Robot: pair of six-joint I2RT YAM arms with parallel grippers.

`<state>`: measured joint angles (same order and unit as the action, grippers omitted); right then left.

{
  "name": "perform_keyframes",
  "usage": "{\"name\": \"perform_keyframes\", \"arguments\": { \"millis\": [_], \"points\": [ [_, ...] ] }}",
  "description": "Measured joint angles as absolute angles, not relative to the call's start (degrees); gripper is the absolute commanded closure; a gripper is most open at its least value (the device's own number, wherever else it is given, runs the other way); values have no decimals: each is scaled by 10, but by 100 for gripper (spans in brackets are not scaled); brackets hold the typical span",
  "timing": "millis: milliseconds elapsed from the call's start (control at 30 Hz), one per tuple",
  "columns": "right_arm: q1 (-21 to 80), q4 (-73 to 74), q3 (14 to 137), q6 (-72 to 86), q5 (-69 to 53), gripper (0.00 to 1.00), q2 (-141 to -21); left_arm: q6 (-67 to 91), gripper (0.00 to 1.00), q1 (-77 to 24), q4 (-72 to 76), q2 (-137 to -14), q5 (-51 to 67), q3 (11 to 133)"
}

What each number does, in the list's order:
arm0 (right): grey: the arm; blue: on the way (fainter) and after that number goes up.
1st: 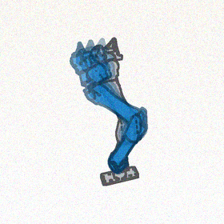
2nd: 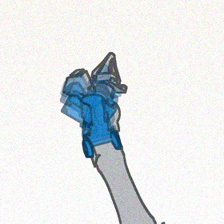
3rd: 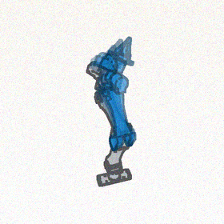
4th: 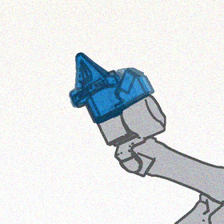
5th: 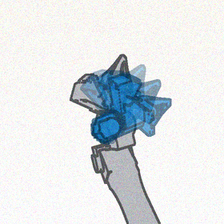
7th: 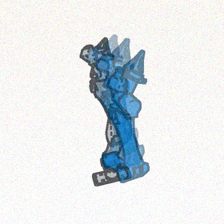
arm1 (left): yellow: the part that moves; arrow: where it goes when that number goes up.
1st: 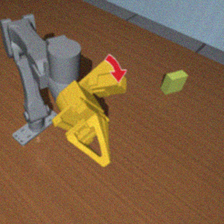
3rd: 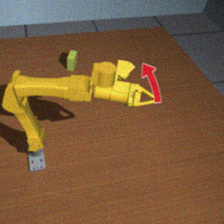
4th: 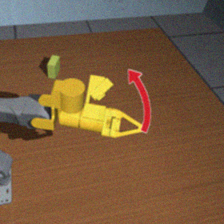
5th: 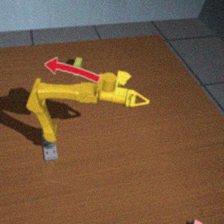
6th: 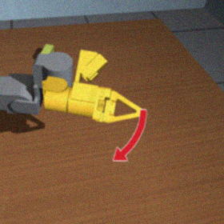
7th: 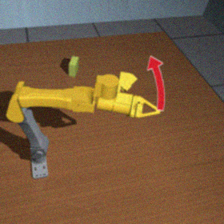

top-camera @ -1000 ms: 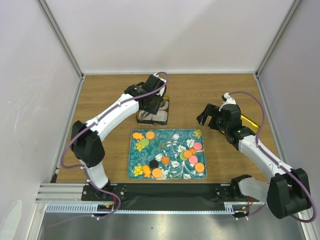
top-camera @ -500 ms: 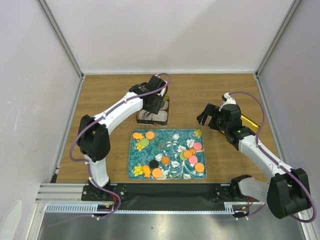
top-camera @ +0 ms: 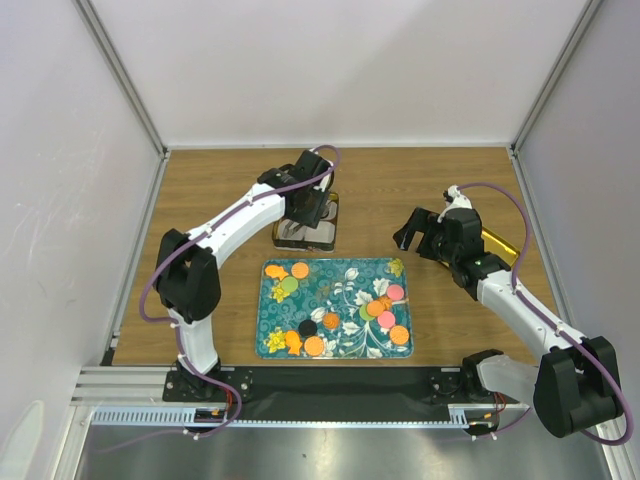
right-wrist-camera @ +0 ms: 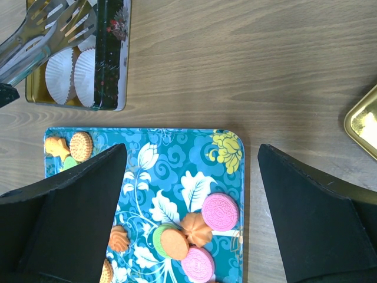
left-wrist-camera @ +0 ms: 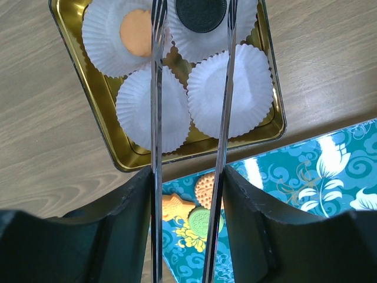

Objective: Pack the cookies

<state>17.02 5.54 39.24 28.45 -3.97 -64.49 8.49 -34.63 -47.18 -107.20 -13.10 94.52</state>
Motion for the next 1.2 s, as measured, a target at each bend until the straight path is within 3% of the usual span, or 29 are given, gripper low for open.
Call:
{"name": "perform_keyframes", "arguments": {
  "millis": [367,667,933,1200],
  "points": [
    [170,55,392,284,-40,0,-645,85,47,-372,-486,-977,-131,931],
    [170,55,392,284,-40,0,-645,109,44,-535,-490,-824,-129,802],
    [170,55,392,284,-40,0,-647,147,43,-668,-494,-835,-114,756],
    [170,56,392,284,-40,0,-647,156,41,-690,-486,-870,-107,756]
  ]
}}
